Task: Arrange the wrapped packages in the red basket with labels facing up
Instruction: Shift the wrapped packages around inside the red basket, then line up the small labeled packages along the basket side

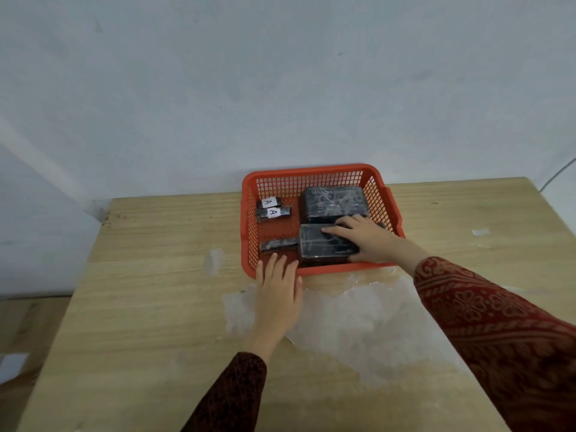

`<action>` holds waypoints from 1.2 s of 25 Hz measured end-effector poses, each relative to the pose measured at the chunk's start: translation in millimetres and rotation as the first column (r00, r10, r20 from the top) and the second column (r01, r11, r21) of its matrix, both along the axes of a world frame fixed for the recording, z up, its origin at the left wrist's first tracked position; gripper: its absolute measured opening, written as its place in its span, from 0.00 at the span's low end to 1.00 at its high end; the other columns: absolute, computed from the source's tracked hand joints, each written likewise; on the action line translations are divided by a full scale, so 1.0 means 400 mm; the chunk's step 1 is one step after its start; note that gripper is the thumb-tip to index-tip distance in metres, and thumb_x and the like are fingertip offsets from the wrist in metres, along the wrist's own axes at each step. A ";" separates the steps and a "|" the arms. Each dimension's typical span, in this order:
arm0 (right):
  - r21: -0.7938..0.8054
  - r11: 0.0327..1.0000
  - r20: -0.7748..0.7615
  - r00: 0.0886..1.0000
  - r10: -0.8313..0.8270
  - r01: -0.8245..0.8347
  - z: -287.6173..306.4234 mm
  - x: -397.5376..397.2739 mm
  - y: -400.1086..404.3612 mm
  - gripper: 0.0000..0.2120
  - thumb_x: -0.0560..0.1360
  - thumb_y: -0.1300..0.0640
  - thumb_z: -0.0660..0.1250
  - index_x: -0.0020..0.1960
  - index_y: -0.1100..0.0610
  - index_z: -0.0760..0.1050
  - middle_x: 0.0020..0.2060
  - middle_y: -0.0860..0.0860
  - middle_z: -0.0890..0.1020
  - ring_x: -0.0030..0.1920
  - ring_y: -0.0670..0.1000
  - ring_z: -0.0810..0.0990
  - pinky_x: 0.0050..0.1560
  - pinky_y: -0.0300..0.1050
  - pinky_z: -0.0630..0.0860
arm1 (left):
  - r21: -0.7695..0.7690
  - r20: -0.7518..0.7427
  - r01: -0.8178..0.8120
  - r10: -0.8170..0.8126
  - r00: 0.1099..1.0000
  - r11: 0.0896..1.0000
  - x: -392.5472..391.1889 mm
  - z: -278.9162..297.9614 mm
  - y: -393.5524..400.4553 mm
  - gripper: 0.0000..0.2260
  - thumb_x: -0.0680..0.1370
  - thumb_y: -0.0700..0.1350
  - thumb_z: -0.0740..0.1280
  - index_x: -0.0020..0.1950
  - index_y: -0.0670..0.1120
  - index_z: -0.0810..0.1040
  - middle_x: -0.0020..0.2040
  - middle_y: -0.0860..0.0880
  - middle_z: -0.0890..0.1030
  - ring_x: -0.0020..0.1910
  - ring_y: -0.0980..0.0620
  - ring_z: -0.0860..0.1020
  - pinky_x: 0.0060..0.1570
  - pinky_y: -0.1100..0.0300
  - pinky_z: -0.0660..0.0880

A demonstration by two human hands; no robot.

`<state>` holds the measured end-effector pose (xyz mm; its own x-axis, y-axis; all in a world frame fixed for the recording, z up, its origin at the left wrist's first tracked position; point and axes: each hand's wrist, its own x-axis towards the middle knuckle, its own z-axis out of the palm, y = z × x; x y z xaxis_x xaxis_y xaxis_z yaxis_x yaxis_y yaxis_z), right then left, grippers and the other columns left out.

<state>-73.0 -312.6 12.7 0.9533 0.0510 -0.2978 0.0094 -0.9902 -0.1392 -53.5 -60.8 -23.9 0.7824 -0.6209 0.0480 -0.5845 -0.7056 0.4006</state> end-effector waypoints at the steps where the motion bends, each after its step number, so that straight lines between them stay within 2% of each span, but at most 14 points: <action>1: 0.015 1.000 0.077 0.997 -0.007 0.006 0.014 -0.007 0.003 0.38 0.70 0.52 0.70 0.75 0.43 0.55 0.69 0.53 0.66 0.67 0.55 0.64 0.69 0.55 0.64 | 0.013 0.008 -0.006 0.006 1.000 1.000 -0.006 -0.001 0.000 0.16 0.82 0.46 0.56 0.68 0.44 0.74 0.69 0.43 0.74 0.73 0.44 0.66 0.75 0.46 0.49; 4: 0.062 0.995 0.364 0.927 -0.090 0.073 0.073 -0.049 0.005 0.38 0.67 0.47 0.70 0.74 0.46 0.59 0.66 0.55 0.68 0.64 0.56 0.65 0.66 0.57 0.67 | -0.012 0.040 -0.024 0.024 0.999 1.000 -0.005 0.008 0.000 0.15 0.82 0.46 0.55 0.63 0.44 0.77 0.60 0.45 0.80 0.65 0.43 0.74 0.72 0.45 0.58; 7: 0.234 0.923 0.522 0.761 -0.385 0.306 0.092 -0.149 -0.010 0.38 0.66 0.44 0.69 0.73 0.48 0.62 0.64 0.58 0.69 0.62 0.58 0.67 0.62 0.59 0.71 | -0.048 0.090 -0.041 0.046 0.995 0.998 -0.016 0.014 -0.006 0.21 0.80 0.49 0.49 0.59 0.43 0.79 0.55 0.45 0.82 0.58 0.43 0.77 0.68 0.45 0.64; 8: 0.317 0.854 0.515 0.681 -0.521 0.413 0.079 -0.195 -0.017 0.37 0.66 0.46 0.70 0.73 0.48 0.62 0.63 0.59 0.68 0.61 0.59 0.67 0.61 0.59 0.71 | -0.059 0.102 -0.051 0.056 0.993 0.997 -0.021 0.012 -0.009 0.22 0.80 0.49 0.48 0.59 0.42 0.79 0.54 0.44 0.82 0.57 0.43 0.78 0.67 0.44 0.65; 10: 0.487 0.631 0.400 0.488 -0.776 0.604 0.032 -0.292 -0.025 0.37 0.67 0.50 0.72 0.73 0.49 0.61 0.63 0.59 0.67 0.60 0.60 0.69 0.61 0.57 0.71 | -0.064 0.121 -0.071 0.078 0.990 0.995 -0.029 0.004 -0.014 0.22 0.80 0.49 0.48 0.58 0.42 0.79 0.53 0.44 0.82 0.56 0.43 0.77 0.66 0.45 0.64; 12: 0.563 0.407 0.251 0.320 -0.914 0.720 -0.023 -0.376 -0.018 0.36 0.69 0.50 0.72 0.73 0.48 0.60 0.63 0.60 0.66 0.58 0.61 0.72 0.60 0.55 0.72 | -0.070 0.136 -0.083 0.092 0.986 0.994 -0.030 -0.005 -0.015 0.21 0.80 0.49 0.49 0.58 0.42 0.79 0.52 0.44 0.81 0.55 0.43 0.77 0.66 0.46 0.63; 14: 0.534 0.272 0.139 0.234 -0.962 0.801 -0.074 -0.432 -0.006 0.35 0.70 0.48 0.71 0.73 0.47 0.60 0.63 0.60 0.66 0.58 0.62 0.72 0.62 0.55 0.70 | -0.073 0.153 -0.083 0.093 0.984 0.994 -0.027 -0.015 -0.013 0.20 0.80 0.48 0.50 0.57 0.43 0.79 0.51 0.45 0.81 0.54 0.43 0.76 0.64 0.47 0.63; 16: 0.470 0.218 0.054 0.219 -0.974 0.855 -0.113 -0.460 0.004 0.35 0.71 0.47 0.70 0.74 0.47 0.59 0.64 0.59 0.65 0.61 0.63 0.69 0.67 0.59 0.65 | -0.063 0.161 -0.084 0.094 0.983 0.994 -0.025 -0.020 -0.012 0.19 0.80 0.48 0.50 0.57 0.43 0.79 0.51 0.45 0.81 0.54 0.43 0.76 0.64 0.47 0.63; 21: 0.322 0.227 -0.039 0.253 -0.967 0.919 -0.142 -0.467 0.020 0.36 0.71 0.44 0.69 0.74 0.48 0.57 0.68 0.61 0.62 0.67 0.64 0.63 0.69 0.62 0.59 | -0.052 0.157 -0.091 0.098 0.983 0.994 -0.022 -0.021 -0.011 0.19 0.81 0.47 0.51 0.58 0.43 0.78 0.51 0.45 0.81 0.53 0.44 0.76 0.64 0.46 0.64; 23: 0.342 0.231 0.007 0.244 -0.970 0.911 -0.128 -0.448 0.023 0.35 0.72 0.45 0.68 0.74 0.52 0.58 0.71 0.62 0.59 0.70 0.65 0.60 0.70 0.64 0.57 | -0.052 0.154 -0.089 0.096 0.983 0.995 -0.021 -0.020 -0.011 0.19 0.81 0.48 0.51 0.58 0.43 0.78 0.51 0.45 0.81 0.53 0.44 0.76 0.65 0.46 0.65; 24: 0.382 0.270 0.074 0.262 -0.962 0.884 -0.114 -0.431 0.024 0.33 0.73 0.47 0.68 0.73 0.54 0.59 0.72 0.62 0.58 0.71 0.65 0.58 0.71 0.64 0.56 | -0.057 0.155 -0.087 0.094 0.983 0.995 -0.020 -0.019 -0.011 0.19 0.81 0.48 0.51 0.58 0.43 0.79 0.51 0.46 0.81 0.53 0.44 0.77 0.64 0.46 0.66; 27: 0.511 0.554 0.358 0.423 -0.832 0.657 -0.051 -0.335 0.031 0.24 0.74 0.55 0.69 0.68 0.57 0.68 0.70 0.61 0.65 0.70 0.61 0.63 0.68 0.61 0.62 | -0.081 0.151 -0.079 0.091 0.984 0.994 -0.019 -0.015 -0.010 0.19 0.81 0.48 0.51 0.58 0.43 0.79 0.51 0.46 0.82 0.53 0.44 0.77 0.64 0.45 0.67; 29: 0.521 0.723 0.452 0.571 -0.685 0.454 -0.010 -0.238 0.043 0.18 0.73 0.59 0.69 0.62 0.57 0.72 0.62 0.57 0.73 0.64 0.56 0.70 0.66 0.56 0.69 | -0.089 0.140 -0.075 0.087 0.986 0.993 -0.020 -0.013 -0.010 0.19 0.81 0.48 0.52 0.58 0.43 0.79 0.52 0.46 0.82 0.54 0.45 0.77 0.64 0.45 0.67; 30: 0.490 0.796 0.455 0.674 -0.582 0.356 0.003 -0.183 0.054 0.16 0.73 0.59 0.68 0.60 0.57 0.74 0.59 0.55 0.76 0.61 0.54 0.72 0.63 0.54 0.72 | -0.090 0.130 -0.079 0.090 0.987 0.993 -0.018 -0.011 -0.010 0.19 0.81 0.48 0.52 0.58 0.43 0.79 0.52 0.46 0.82 0.55 0.45 0.77 0.65 0.45 0.67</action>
<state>-146.2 -291.1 14.1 0.8537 -0.4636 0.2374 -0.2556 -0.7701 -0.5845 -60.8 -64.9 -28.4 0.8147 -0.5424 0.2050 -0.5768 -0.7217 0.3828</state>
